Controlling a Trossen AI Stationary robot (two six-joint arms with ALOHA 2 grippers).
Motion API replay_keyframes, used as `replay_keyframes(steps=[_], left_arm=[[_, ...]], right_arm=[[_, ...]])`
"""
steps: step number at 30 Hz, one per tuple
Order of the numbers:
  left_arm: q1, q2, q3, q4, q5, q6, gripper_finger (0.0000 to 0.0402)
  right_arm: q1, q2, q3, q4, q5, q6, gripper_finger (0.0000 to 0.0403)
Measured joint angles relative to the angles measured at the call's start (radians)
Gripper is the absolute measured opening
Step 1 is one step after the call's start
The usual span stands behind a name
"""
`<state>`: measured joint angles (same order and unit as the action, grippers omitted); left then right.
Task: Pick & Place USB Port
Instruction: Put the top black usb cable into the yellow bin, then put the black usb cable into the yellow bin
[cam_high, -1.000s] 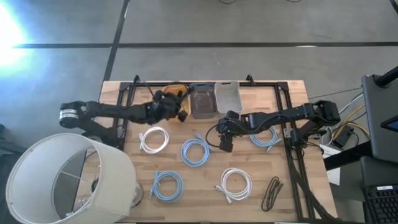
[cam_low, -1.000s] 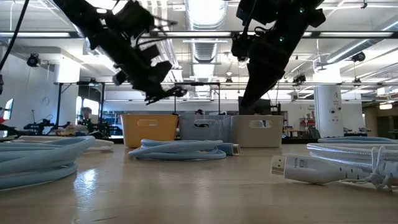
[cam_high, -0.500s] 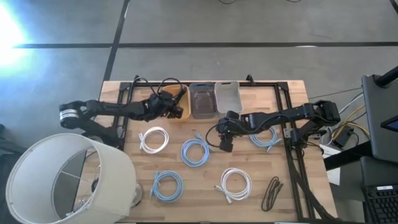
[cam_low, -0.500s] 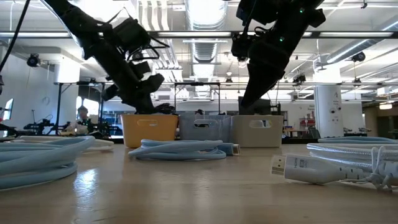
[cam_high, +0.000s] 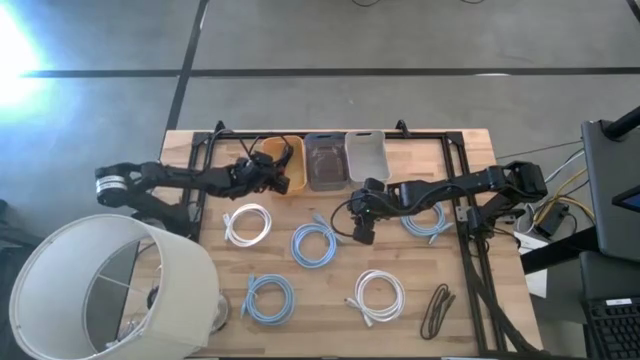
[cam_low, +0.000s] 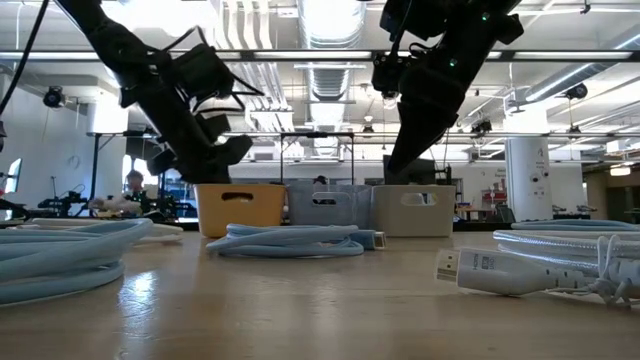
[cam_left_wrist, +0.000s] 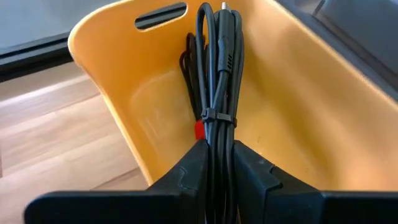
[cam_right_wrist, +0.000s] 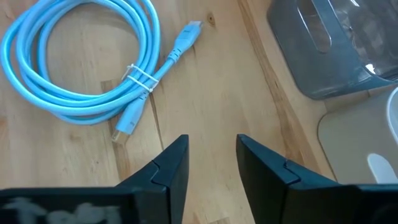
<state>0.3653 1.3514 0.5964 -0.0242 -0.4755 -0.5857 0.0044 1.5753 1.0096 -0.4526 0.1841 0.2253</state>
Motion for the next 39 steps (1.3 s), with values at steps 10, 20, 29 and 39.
replay_keyframes(steps=[10, 20, 29, 39], left_arm=[[0.004, 0.0, -0.03, 0.016, 0.051, -0.022, 0.0071], [0.012, 0.0, -0.03, 0.041, 0.049, 0.005, 0.0097], [0.039, 0.0, -0.03, 0.041, 0.048, 0.036, 0.0121], [0.039, 0.0, -0.029, 0.119, 0.048, 0.107, 0.0124]], right_arm=[[0.0, 0.0, 0.0, 0.007, 0.0, 0.0, 0.013], [0.0, 0.0, 0.0, 0.012, 0.0, 0.0, 0.0121], [0.0, 0.0, 0.0, 0.013, 0.0, -0.001, 0.0128], [0.0, 0.001, 0.0, 0.018, 0.004, 0.0, 0.0123]])
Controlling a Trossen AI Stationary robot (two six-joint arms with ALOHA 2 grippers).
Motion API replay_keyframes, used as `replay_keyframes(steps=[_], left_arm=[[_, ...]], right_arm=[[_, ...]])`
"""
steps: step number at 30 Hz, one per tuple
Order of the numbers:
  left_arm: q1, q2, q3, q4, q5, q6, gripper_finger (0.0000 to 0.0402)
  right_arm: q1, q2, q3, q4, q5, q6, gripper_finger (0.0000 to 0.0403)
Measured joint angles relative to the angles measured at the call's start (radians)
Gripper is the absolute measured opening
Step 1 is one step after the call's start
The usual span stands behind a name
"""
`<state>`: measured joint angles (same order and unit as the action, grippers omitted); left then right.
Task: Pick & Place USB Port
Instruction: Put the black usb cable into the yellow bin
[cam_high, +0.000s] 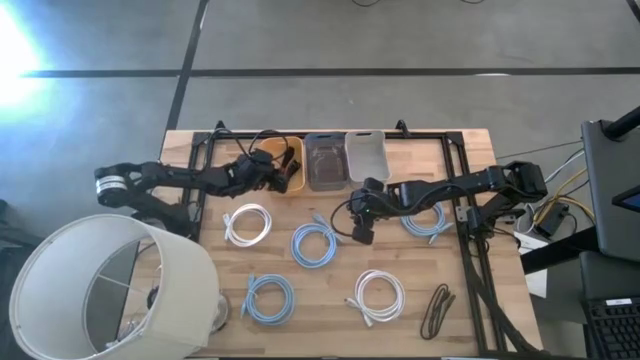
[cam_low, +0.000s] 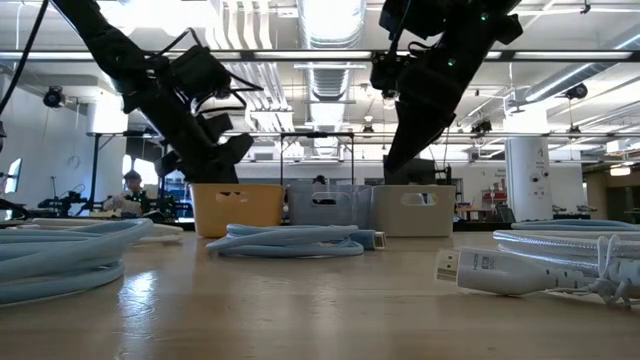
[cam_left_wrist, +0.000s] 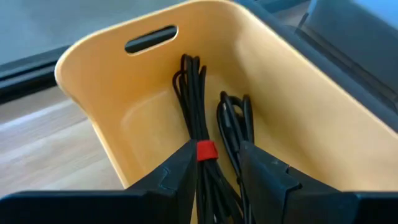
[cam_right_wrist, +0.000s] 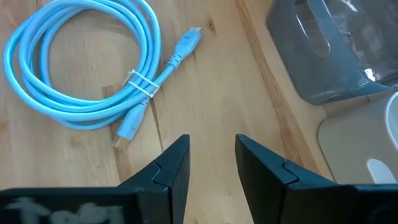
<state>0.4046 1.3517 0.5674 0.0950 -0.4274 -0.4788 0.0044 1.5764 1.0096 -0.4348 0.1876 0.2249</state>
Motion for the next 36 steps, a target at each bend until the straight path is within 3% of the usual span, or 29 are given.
replay_keyframes(steps=[8, 18, 22, 36], left_arm=[[-0.001, -0.013, 0.003, 0.01, 0.02, 0.061, 0.0123], [-0.002, -0.083, 0.003, 0.009, 0.051, 0.091, 0.0122], [-0.002, -0.1, 0.003, 0.01, 0.053, 0.095, 0.0122], [-0.002, -0.113, 0.003, 0.009, 0.053, 0.113, 0.0122]], right_arm=[[0.004, 0.0, 0.0, -0.011, 0.015, 0.004, 0.0141], [0.018, 0.0, 0.0, -0.11, -0.114, 0.05, 0.0135], [0.039, 0.0, 0.006, -0.2, -0.22, 0.064, 0.013], [0.282, 0.0, 0.07, -0.51, -0.252, 0.063, 0.0123]])
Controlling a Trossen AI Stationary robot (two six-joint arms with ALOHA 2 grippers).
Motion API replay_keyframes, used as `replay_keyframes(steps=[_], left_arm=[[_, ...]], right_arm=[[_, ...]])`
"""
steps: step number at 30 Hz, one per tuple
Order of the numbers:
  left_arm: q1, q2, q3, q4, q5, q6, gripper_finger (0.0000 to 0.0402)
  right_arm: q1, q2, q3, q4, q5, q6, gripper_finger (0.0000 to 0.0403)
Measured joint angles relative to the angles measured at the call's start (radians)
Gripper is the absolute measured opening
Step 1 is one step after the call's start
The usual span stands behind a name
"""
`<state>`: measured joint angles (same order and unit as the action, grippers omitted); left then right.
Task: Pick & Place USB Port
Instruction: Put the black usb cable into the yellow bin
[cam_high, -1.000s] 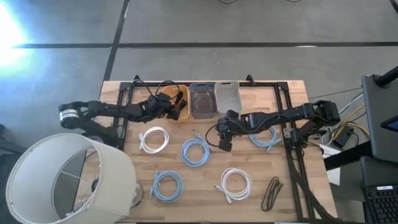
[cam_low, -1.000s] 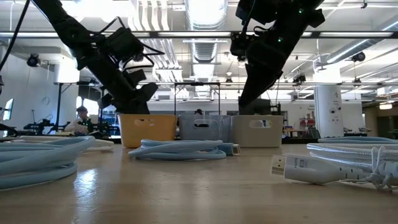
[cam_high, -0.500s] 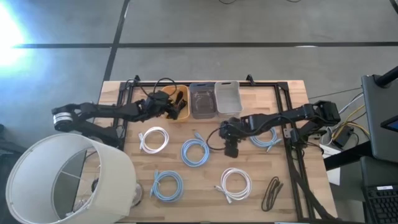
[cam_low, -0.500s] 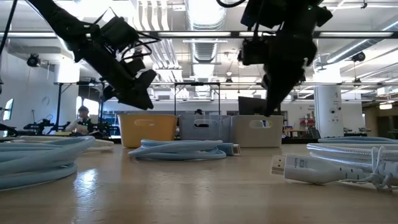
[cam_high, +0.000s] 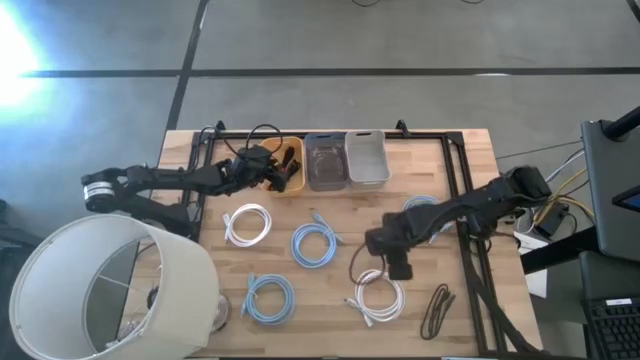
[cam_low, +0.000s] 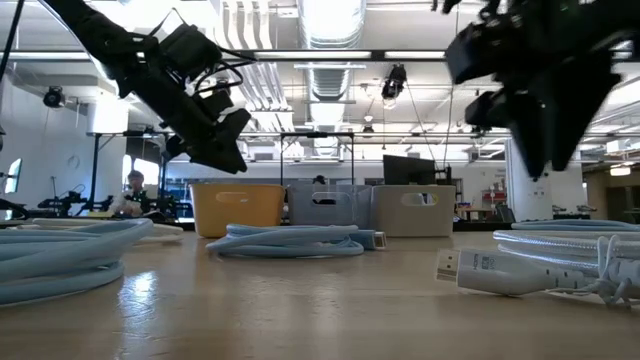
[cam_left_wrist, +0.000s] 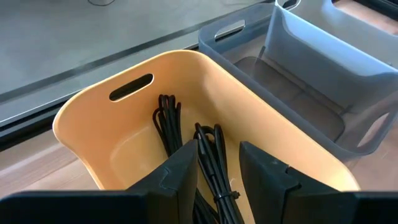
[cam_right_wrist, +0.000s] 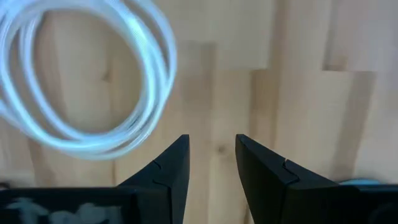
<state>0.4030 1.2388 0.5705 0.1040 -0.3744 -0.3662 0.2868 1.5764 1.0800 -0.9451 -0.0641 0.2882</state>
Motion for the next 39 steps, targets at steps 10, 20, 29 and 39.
replay_keyframes(steps=[10, 20, 29, 39], left_arm=[[0.0, 0.0, -0.001, 0.0, 0.0, -0.002, 0.0122], [0.0, 0.0, -0.001, 0.0, 0.0, -0.037, 0.0122], [-0.001, -0.001, -0.002, 0.0, 0.0, -0.055, 0.0122], [-0.003, -0.001, -0.002, 0.0, 0.0, -0.057, 0.0122]], right_arm=[[0.204, -0.001, 0.001, -0.03, -0.206, 0.038, 0.0123], [0.439, -0.002, -0.003, -0.043, -0.207, 0.155, 0.0123], [0.583, -0.002, -0.026, 0.004, -0.149, 0.163, 0.0123], [0.606, -0.003, -0.084, 0.06, -0.117, 0.159, 0.0123]])
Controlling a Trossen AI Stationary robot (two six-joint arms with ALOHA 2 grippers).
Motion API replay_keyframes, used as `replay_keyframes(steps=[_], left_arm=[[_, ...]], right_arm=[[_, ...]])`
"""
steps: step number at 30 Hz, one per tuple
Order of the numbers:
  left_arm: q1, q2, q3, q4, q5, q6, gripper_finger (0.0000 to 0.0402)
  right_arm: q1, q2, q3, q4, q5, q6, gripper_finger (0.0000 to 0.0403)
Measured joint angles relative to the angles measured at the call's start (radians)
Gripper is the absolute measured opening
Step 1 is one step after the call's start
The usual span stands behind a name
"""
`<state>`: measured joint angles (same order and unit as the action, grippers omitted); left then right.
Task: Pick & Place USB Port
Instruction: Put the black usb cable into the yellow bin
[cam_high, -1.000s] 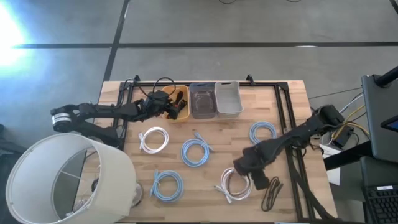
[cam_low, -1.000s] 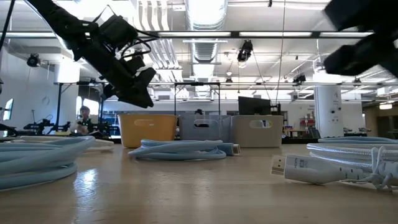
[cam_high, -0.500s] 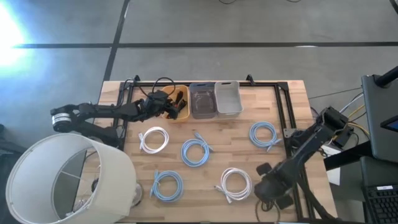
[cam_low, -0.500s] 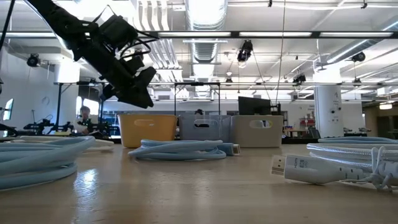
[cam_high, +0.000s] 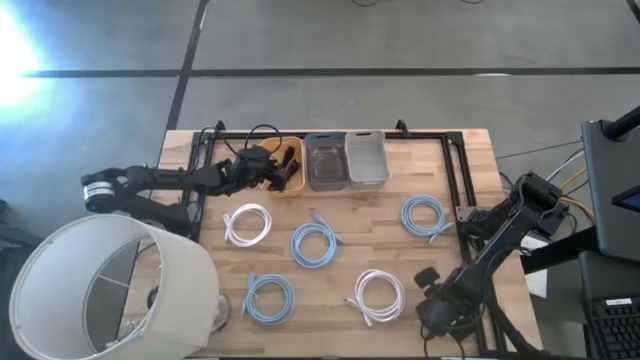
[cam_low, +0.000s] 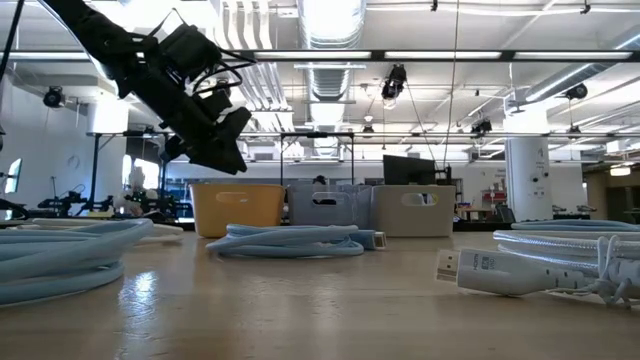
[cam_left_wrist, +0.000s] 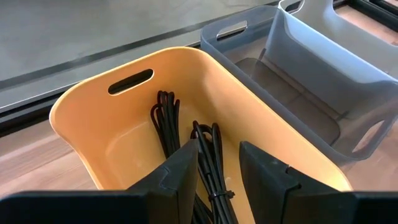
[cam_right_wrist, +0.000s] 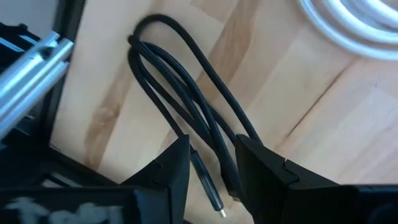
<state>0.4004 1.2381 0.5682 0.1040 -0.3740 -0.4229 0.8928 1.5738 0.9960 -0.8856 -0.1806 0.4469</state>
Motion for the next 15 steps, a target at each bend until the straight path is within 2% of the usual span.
replay_keyframes(steps=[15], left_arm=[[0.0, 0.0, 0.0, 0.0, 0.0, 0.0, 0.0122]], right_arm=[[0.0, 0.0, -0.108, 0.113, 0.0, -0.002, 0.0123]])
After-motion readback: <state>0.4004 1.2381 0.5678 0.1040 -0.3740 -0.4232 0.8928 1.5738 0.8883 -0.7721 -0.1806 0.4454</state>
